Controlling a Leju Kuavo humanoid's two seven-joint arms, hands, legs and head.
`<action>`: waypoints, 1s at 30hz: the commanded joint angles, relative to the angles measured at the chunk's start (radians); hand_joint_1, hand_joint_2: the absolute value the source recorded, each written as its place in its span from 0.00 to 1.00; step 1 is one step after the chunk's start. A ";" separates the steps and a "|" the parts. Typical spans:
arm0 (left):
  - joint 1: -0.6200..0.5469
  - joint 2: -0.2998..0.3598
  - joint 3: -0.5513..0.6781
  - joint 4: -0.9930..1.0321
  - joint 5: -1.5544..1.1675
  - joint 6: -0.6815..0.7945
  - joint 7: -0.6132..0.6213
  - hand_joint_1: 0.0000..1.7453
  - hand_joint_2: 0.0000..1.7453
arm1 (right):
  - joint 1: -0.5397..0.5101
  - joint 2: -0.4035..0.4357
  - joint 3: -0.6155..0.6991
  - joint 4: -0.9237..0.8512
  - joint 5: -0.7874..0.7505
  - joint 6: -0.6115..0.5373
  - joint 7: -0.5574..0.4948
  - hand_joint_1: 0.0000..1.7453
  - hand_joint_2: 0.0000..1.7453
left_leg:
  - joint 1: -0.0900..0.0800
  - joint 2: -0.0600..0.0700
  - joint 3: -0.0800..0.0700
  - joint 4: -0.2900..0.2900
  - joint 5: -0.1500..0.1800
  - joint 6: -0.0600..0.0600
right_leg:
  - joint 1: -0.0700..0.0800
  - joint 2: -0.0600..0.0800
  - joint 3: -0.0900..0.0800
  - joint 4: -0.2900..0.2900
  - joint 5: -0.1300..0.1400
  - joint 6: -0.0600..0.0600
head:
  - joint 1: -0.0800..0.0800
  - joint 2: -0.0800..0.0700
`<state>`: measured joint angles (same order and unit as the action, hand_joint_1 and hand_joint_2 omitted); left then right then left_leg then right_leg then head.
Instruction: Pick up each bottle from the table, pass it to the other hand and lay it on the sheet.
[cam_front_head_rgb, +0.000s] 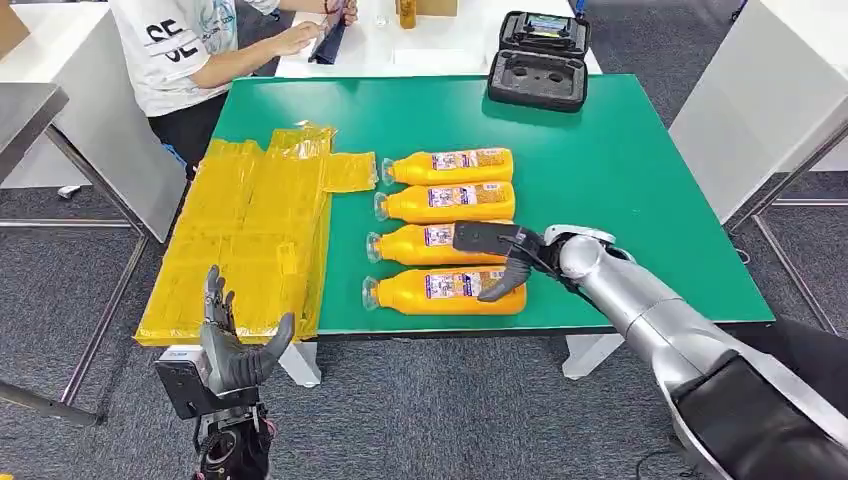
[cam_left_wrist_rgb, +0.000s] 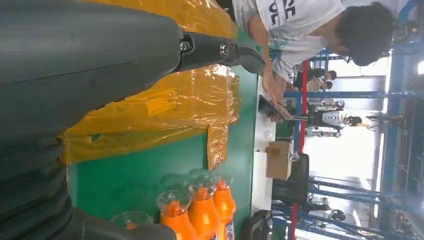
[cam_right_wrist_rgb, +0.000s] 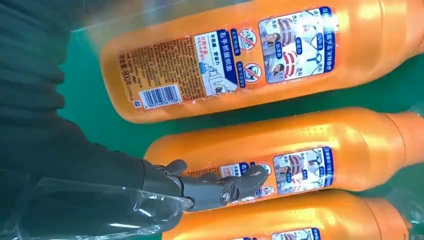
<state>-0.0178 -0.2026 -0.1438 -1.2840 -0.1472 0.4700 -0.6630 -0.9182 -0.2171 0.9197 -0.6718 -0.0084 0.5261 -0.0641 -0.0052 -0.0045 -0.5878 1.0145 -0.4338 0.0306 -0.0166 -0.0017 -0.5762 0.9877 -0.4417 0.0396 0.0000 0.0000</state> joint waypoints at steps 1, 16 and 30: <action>-0.028 0.022 -0.007 0.055 0.009 0.002 -0.002 0.00 1.00 | -0.043 0.009 0.049 0.041 0.011 0.005 -0.002 0.00 1.00 | 0.001 0.001 0.001 0.000 0.000 -0.002 | 0.001 0.001 0.001 -0.001 0.000 -0.002 | 0.000 0.000; -0.029 0.023 -0.002 0.054 0.020 0.008 -0.002 0.00 1.00 | -0.055 0.025 0.084 0.057 0.042 0.030 -0.019 0.00 1.00 | 0.000 0.002 0.001 0.000 0.000 -0.002 | 0.000 0.001 0.000 0.000 0.000 -0.001 | 0.000 0.000; -0.035 0.021 -0.007 0.065 0.023 0.004 -0.001 0.00 1.00 | -0.046 0.024 0.085 0.050 0.042 0.028 -0.017 0.00 1.00 | 0.001 0.001 0.002 0.000 0.000 -0.002 | 0.001 0.001 0.001 0.000 0.000 -0.002 | 0.000 0.000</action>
<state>-0.0207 -0.2026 -0.1438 -1.2776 -0.1282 0.4791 -0.6664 -0.9204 -0.2045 0.9670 -0.6634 0.0332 0.5467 -0.0824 -0.0053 -0.0046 -0.5878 1.0145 -0.4338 0.0306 -0.0168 -0.0018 -0.5761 0.9877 -0.4417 0.0396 0.0004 0.0000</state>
